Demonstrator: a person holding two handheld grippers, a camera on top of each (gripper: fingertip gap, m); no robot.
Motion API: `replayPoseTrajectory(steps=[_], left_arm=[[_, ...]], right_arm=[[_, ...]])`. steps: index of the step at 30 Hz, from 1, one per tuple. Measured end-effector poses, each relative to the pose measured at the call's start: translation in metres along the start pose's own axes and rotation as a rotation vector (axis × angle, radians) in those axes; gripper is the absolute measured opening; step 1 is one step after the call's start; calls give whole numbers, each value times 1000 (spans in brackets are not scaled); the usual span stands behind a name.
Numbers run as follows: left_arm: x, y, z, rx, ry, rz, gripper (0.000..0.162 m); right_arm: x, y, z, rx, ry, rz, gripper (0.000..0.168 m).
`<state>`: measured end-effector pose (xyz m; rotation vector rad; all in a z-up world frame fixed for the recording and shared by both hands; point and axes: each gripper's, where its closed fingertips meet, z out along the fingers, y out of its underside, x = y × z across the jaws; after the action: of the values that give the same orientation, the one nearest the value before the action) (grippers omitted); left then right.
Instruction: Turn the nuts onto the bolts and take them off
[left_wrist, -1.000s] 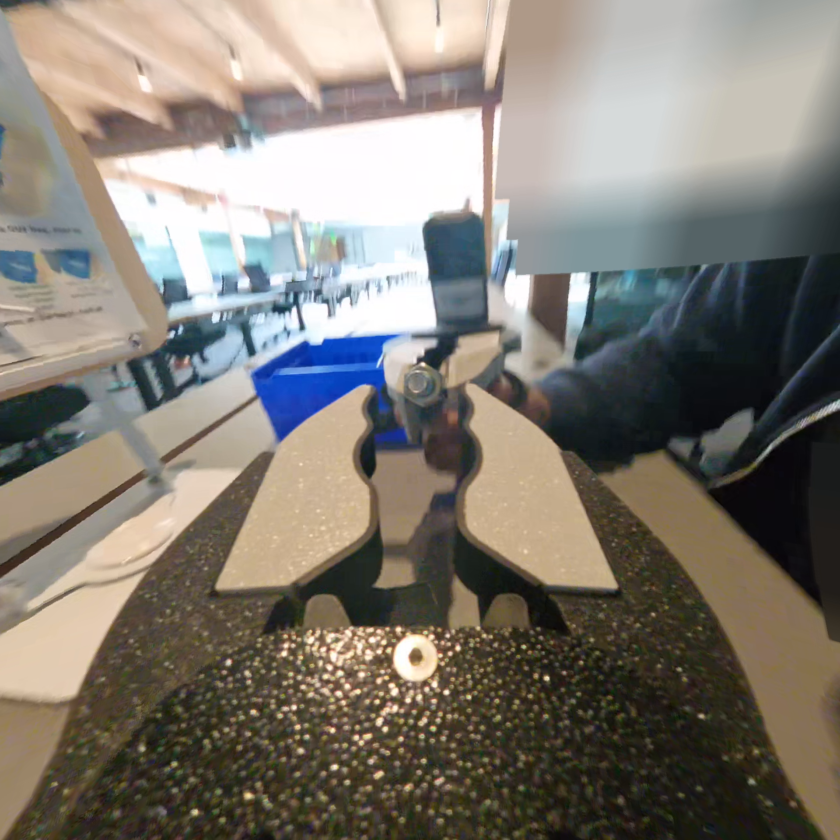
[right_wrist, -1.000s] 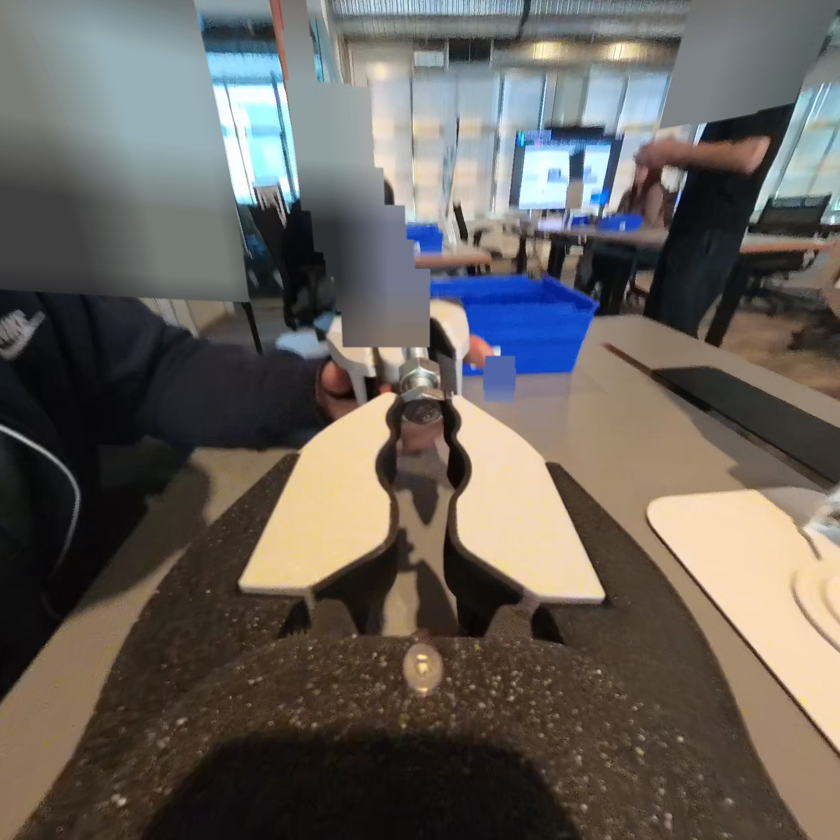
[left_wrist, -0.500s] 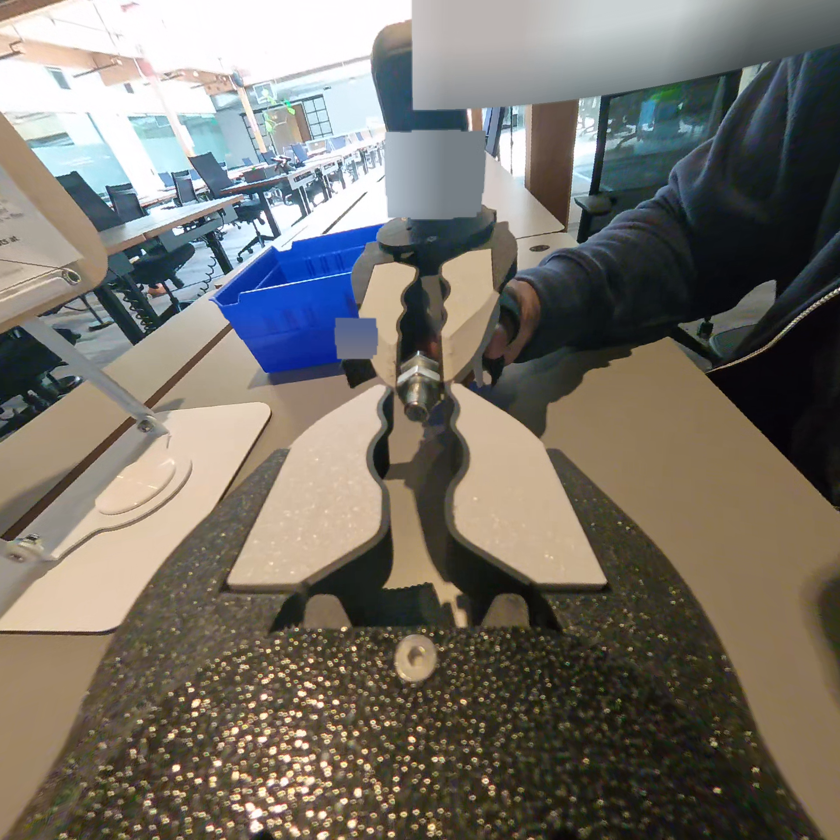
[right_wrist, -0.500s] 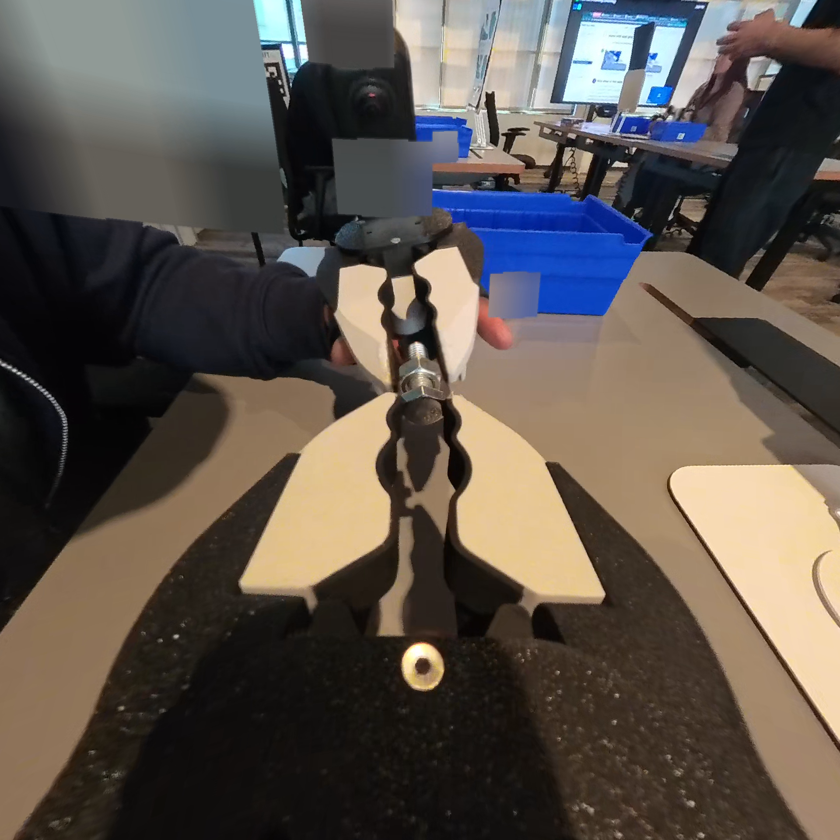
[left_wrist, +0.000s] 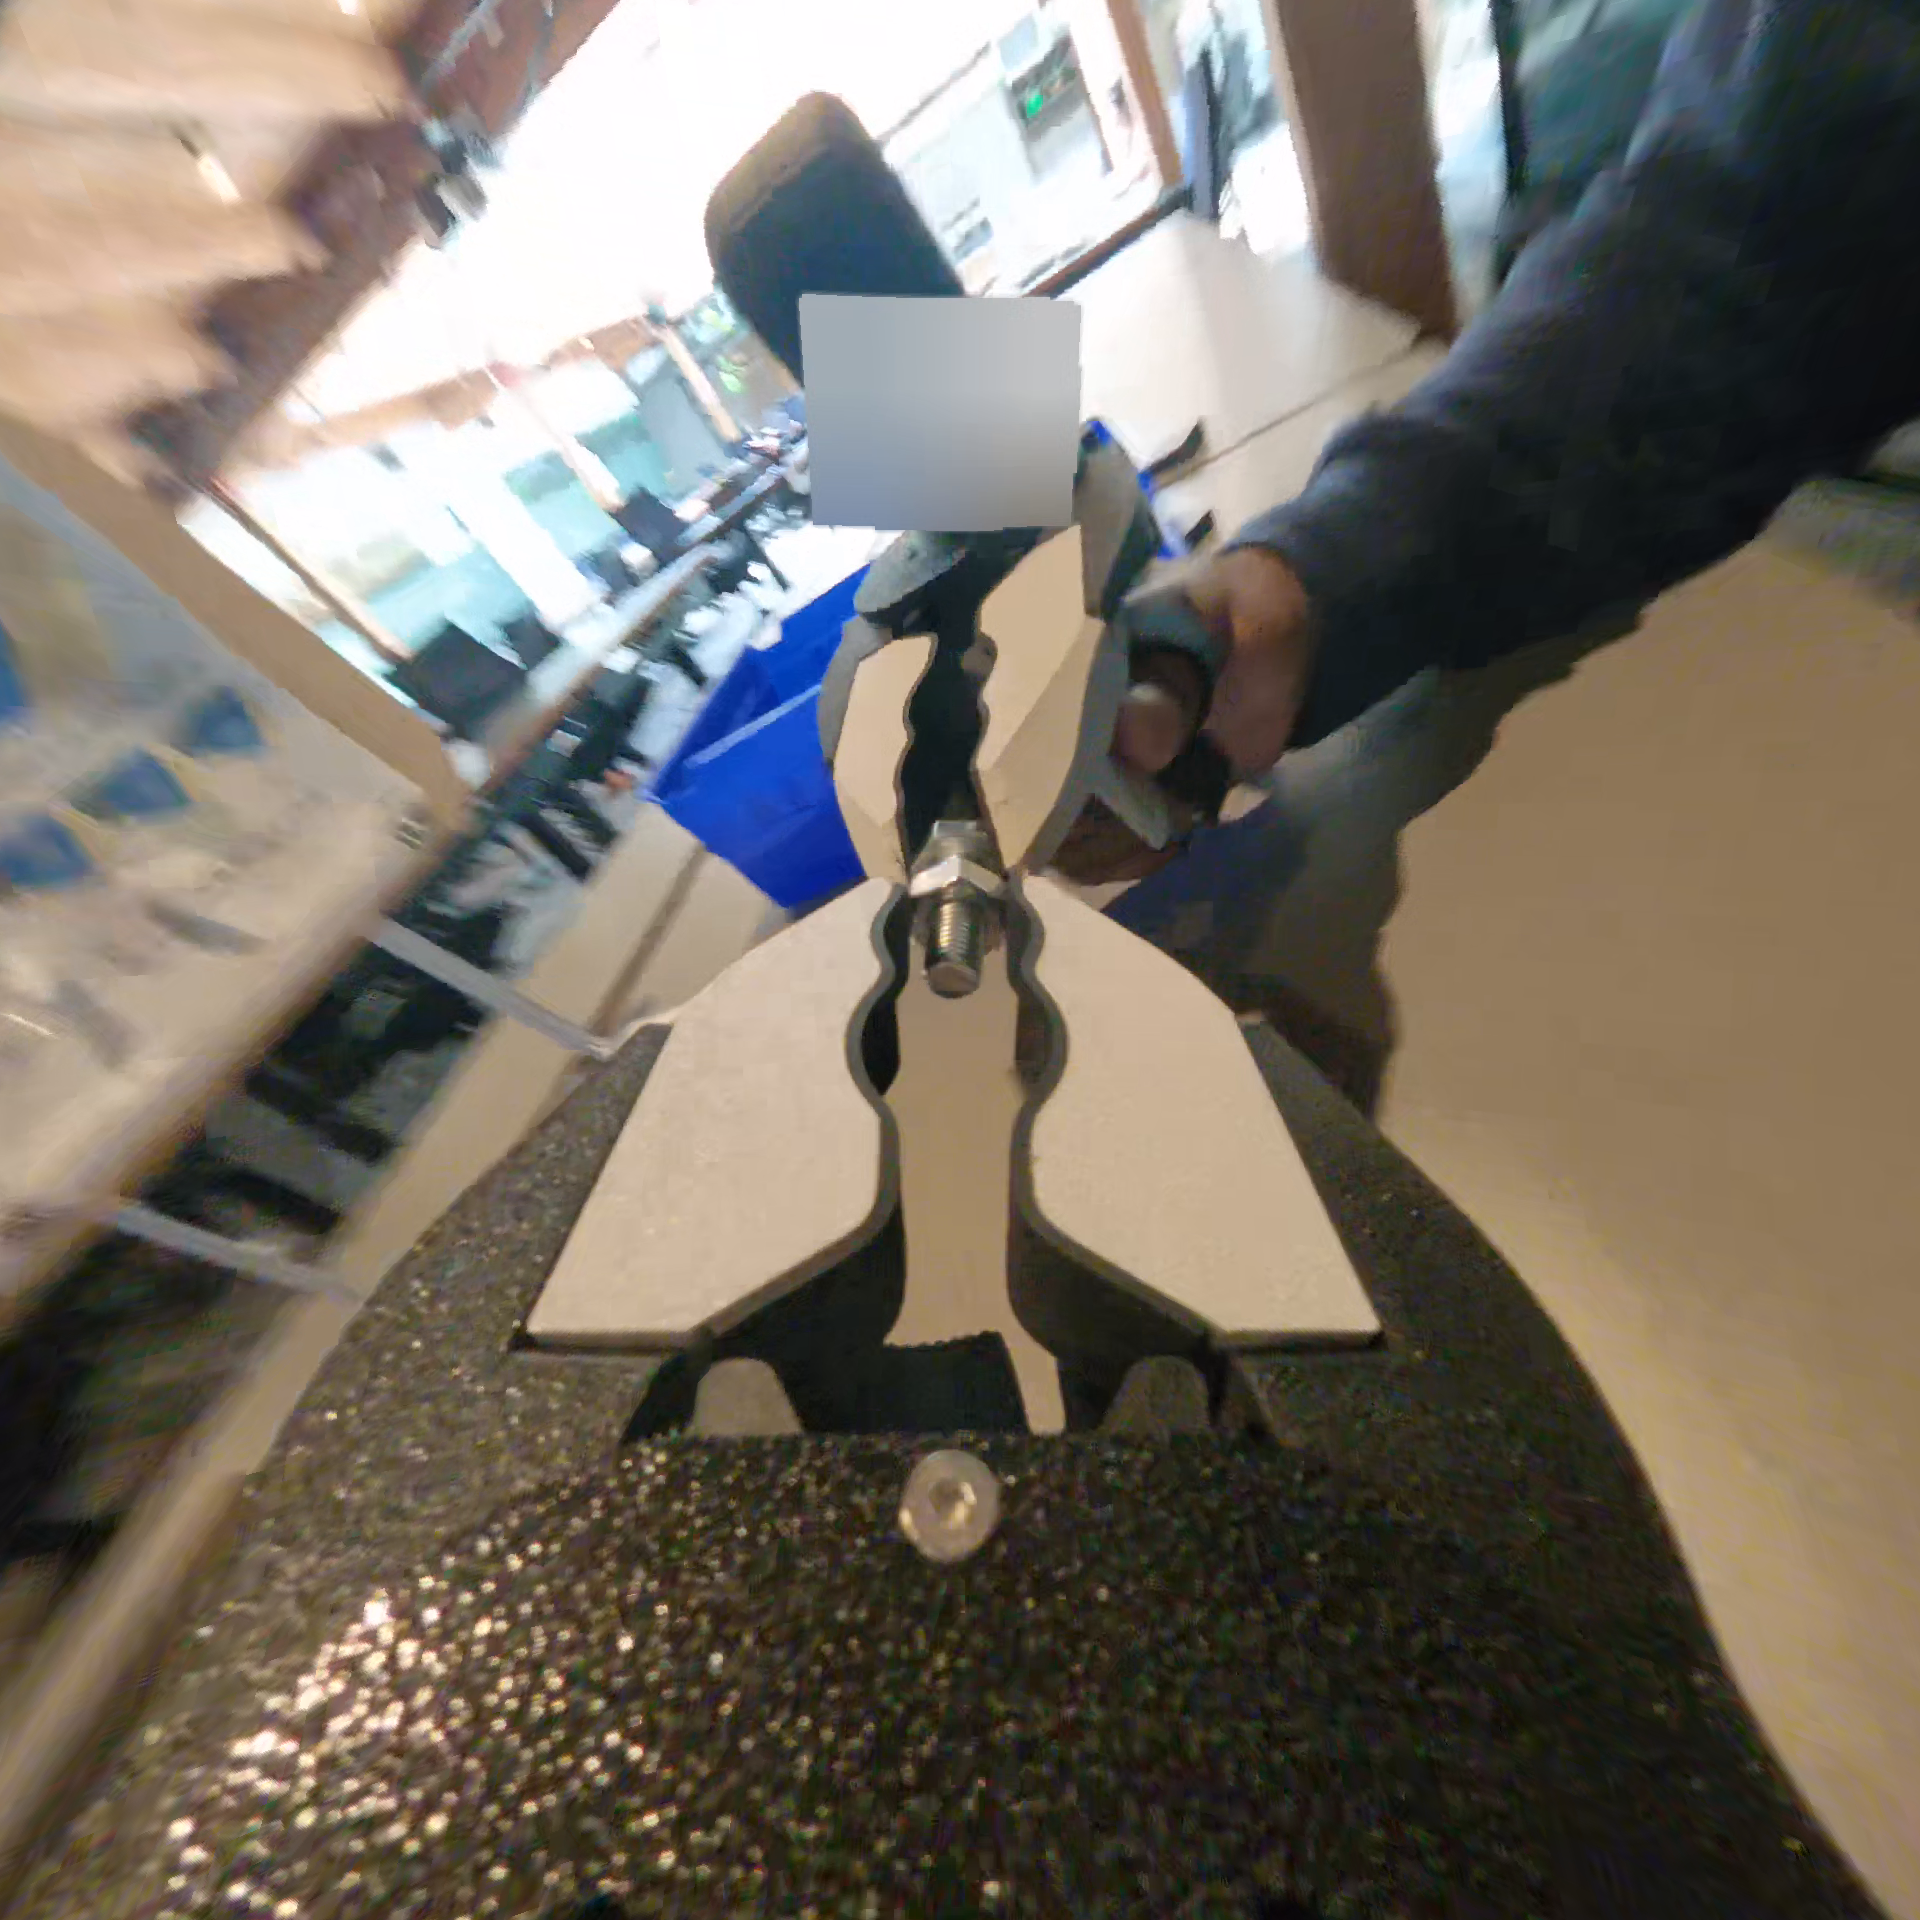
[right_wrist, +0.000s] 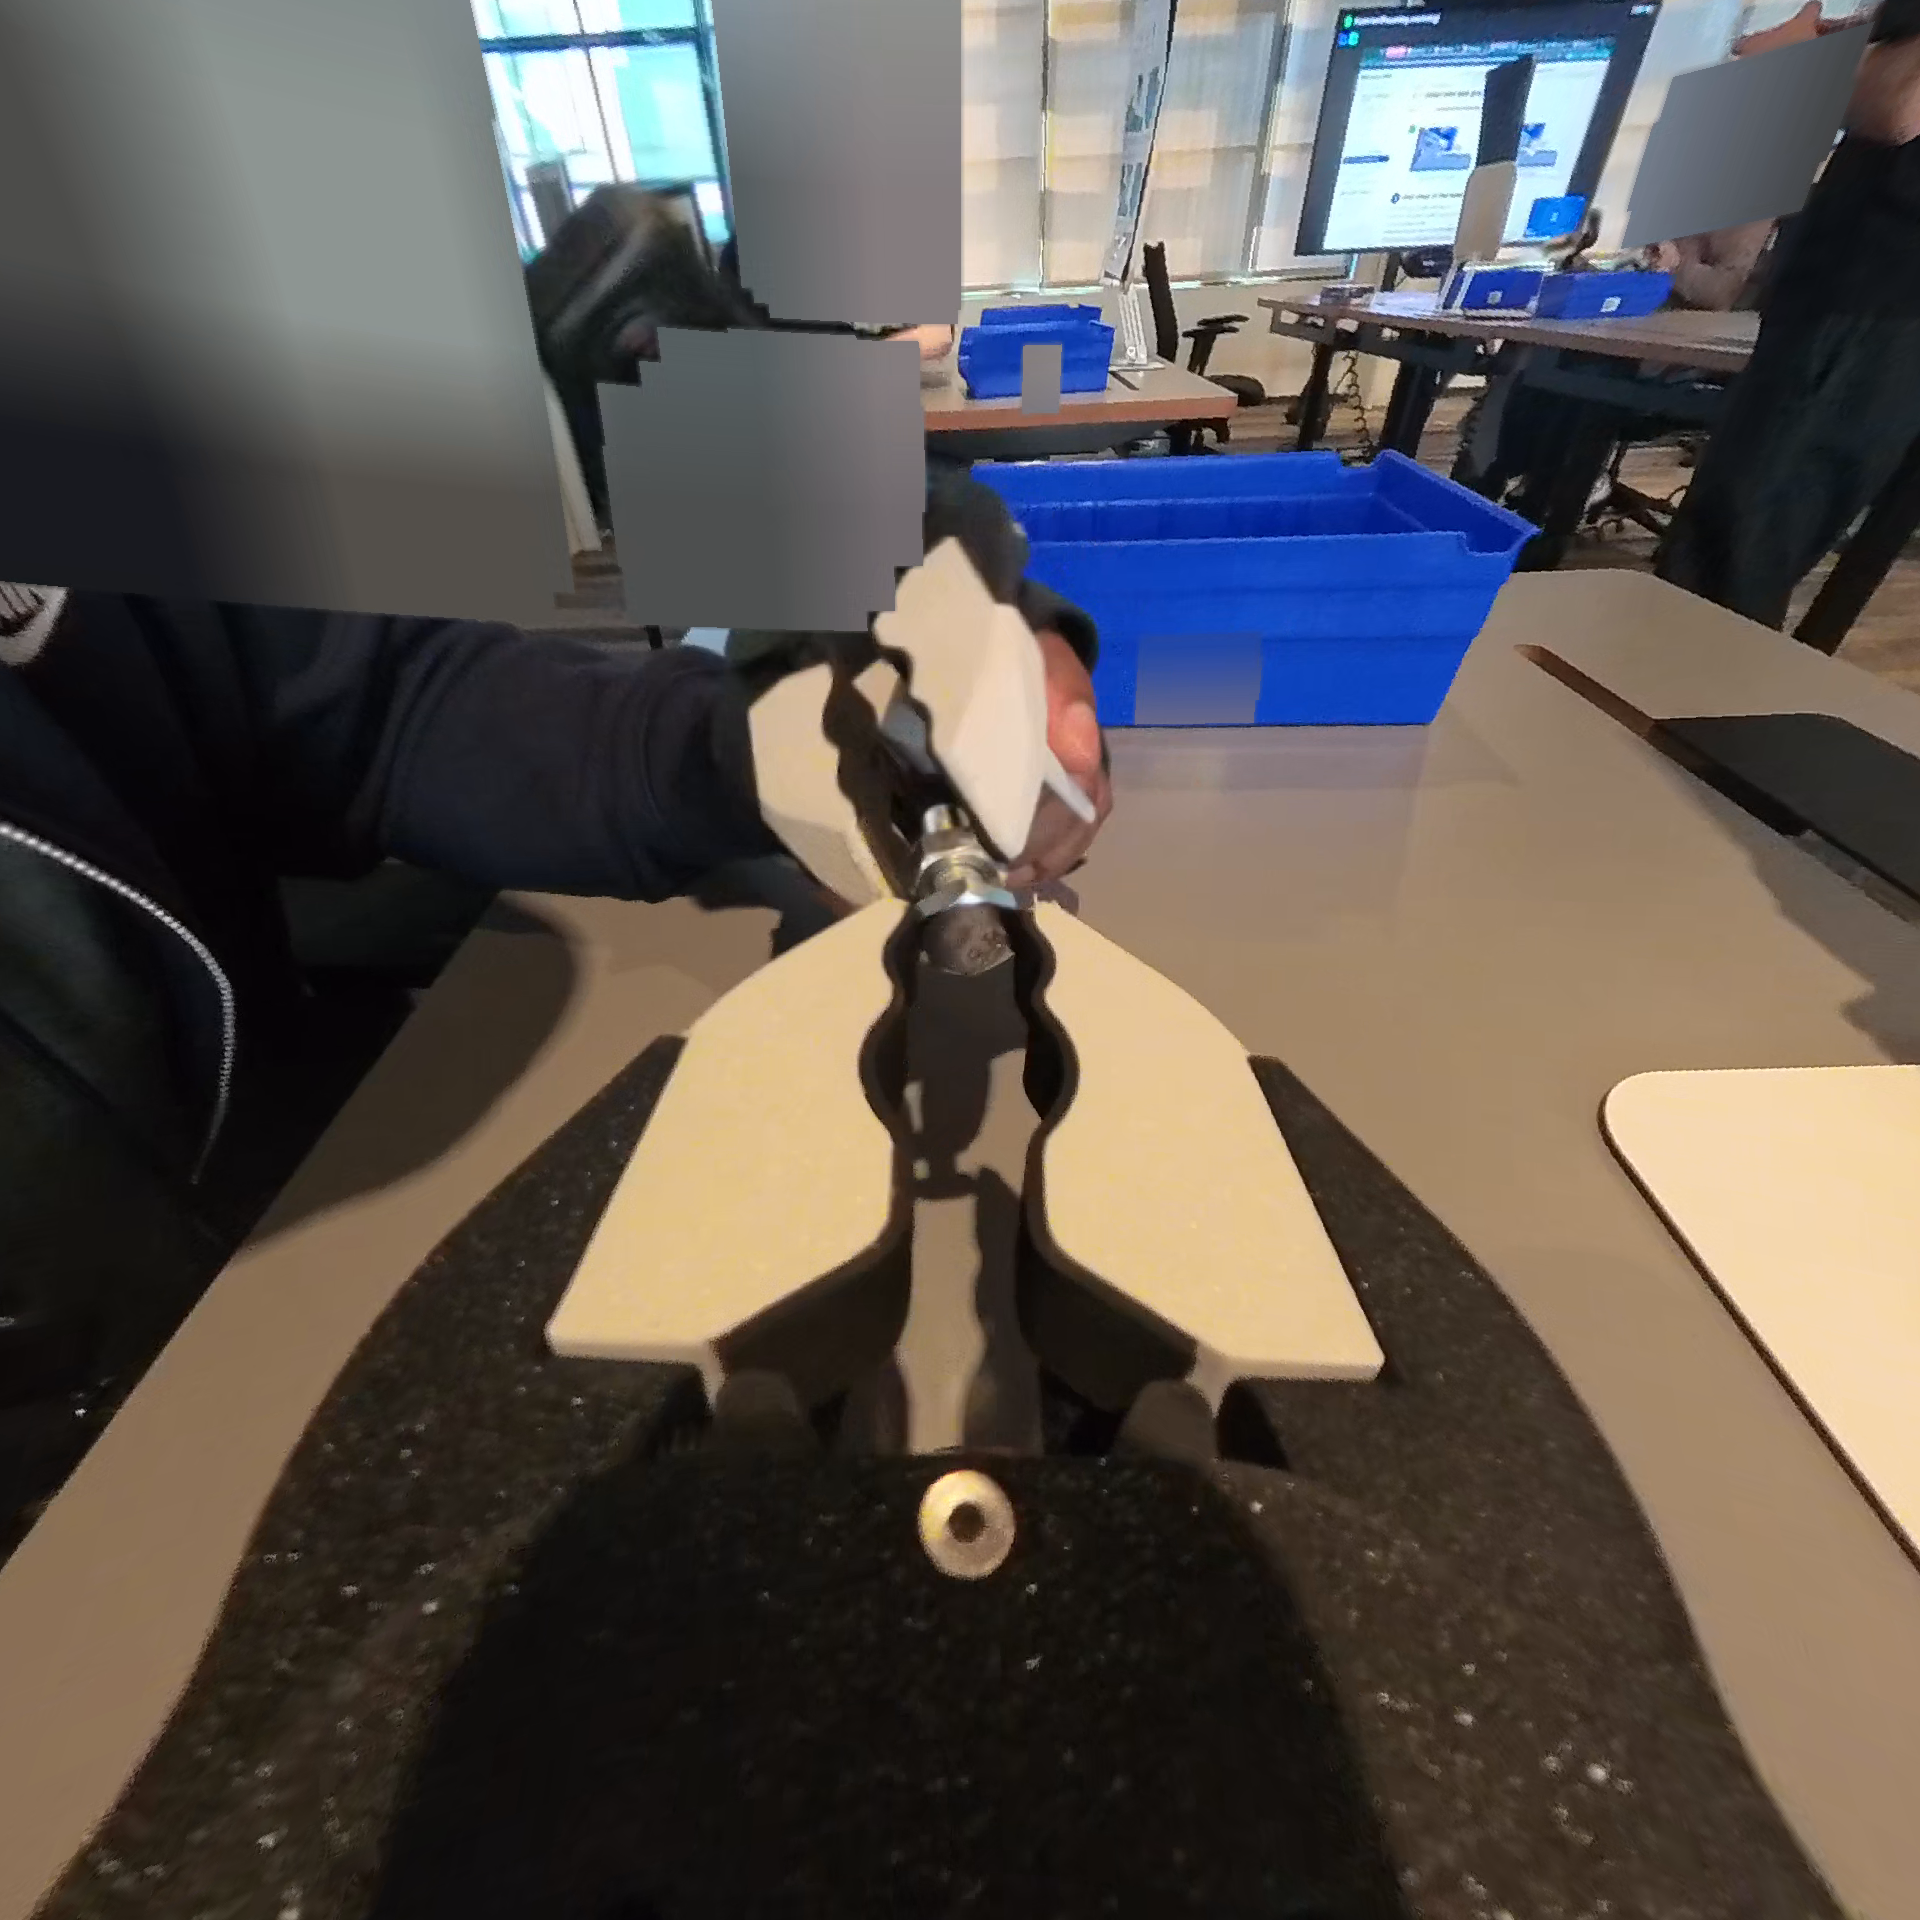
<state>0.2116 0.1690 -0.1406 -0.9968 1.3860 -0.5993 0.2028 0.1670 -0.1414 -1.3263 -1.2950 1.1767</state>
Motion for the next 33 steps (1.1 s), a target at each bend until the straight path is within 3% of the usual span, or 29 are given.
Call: replayPoseTrajectory(steps=[2,4,8,11,16,21,23,27,33], left_arm=[[-1,0,0,-40,-84,227,17],[-4,1,2,-61,-129,279,17],[-6,-5,1,34,-88,55,20],[-2,-10,1,112,51,-271,28],[-17,-11,-2,216,120,-671,29],[-8,-1,7,171,188,-793,29],[-5,0,8,172,207,-803,18],[-7,2,7,140,136,-636,17],[-14,8,7,-107,-224,277,17]], right_arm=[[0,-1,-1,13,-3,9,16],[3,-1,-2,19,6,13,16],[5,-3,-4,37,15,22,16],[7,-4,-5,42,36,5,16],[12,-5,-9,32,108,-73,16],[12,-5,-8,12,149,-151,16],[11,-5,-7,8,148,-160,16],[10,-4,-6,22,127,-107,17],[12,-5,-6,129,19,118,16]])
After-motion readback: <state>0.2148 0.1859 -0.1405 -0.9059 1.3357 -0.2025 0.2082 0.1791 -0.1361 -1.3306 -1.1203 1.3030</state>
